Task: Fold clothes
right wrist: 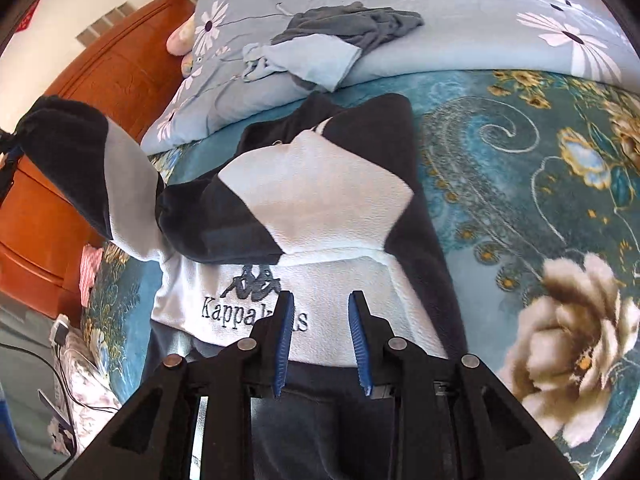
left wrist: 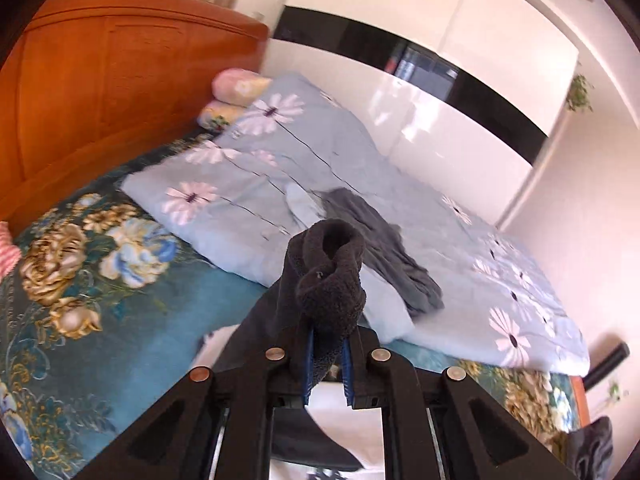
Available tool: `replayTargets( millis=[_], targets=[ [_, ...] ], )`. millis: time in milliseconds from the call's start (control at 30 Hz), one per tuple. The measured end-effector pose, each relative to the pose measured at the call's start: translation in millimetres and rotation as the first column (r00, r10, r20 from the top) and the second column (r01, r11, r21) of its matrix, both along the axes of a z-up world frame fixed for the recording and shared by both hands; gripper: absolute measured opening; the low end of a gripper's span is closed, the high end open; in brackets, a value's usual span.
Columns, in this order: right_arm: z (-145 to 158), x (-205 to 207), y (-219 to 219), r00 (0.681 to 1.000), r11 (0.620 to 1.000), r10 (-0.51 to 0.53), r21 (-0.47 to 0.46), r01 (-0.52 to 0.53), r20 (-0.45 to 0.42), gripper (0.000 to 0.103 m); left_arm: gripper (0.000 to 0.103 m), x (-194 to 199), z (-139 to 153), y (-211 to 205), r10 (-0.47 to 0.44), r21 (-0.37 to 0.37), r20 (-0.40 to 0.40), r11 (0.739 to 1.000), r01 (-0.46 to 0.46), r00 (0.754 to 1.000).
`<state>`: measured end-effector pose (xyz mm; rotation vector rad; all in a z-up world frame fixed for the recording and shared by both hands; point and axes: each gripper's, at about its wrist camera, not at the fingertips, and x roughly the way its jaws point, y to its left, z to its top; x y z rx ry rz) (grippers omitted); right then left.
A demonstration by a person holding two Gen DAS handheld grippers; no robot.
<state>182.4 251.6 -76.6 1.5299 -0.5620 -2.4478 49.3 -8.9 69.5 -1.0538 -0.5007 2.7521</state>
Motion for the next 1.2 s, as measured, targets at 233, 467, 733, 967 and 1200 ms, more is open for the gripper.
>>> replayTargets(
  millis=[233, 467, 733, 967, 1200],
  targets=[
    [-1, 20, 39, 0.997, 0.997, -0.071, 0.006, 0.071, 0.024, 0.029, 0.012, -13, -113, 140, -0.233, 0.023, 0.284, 0.971, 0.236, 0.930],
    [-13, 40, 61, 0.989, 0.992, -0.128, 0.027, 0.126, 0.070, 0.029, 0.024, 10, -178, 182, -0.318, 0.060, 0.448, 0.943, 0.327, 0.836],
    [-17, 28, 56, 0.986, 0.987, -0.156, 0.037, 0.154, 0.059, 0.029, 0.060, 52, -178, 102, -0.395, 0.369, 0.409, 0.896, 0.248, 0.822],
    [-18, -23, 53, 0.966, 0.956, -0.258, -0.145, 0.257, 0.012, 0.048, 0.063, 138, -171, -39, 0.113, 0.037, 0.402, 0.989, -0.140, 0.909],
    [-38, -62, 42, 0.958, 0.946, -0.272, -0.155, 0.284, 0.092, 0.051, 0.063, 199, -197, -119, 0.320, 0.036, 0.470, 0.924, -0.380, 0.823]
  ],
)
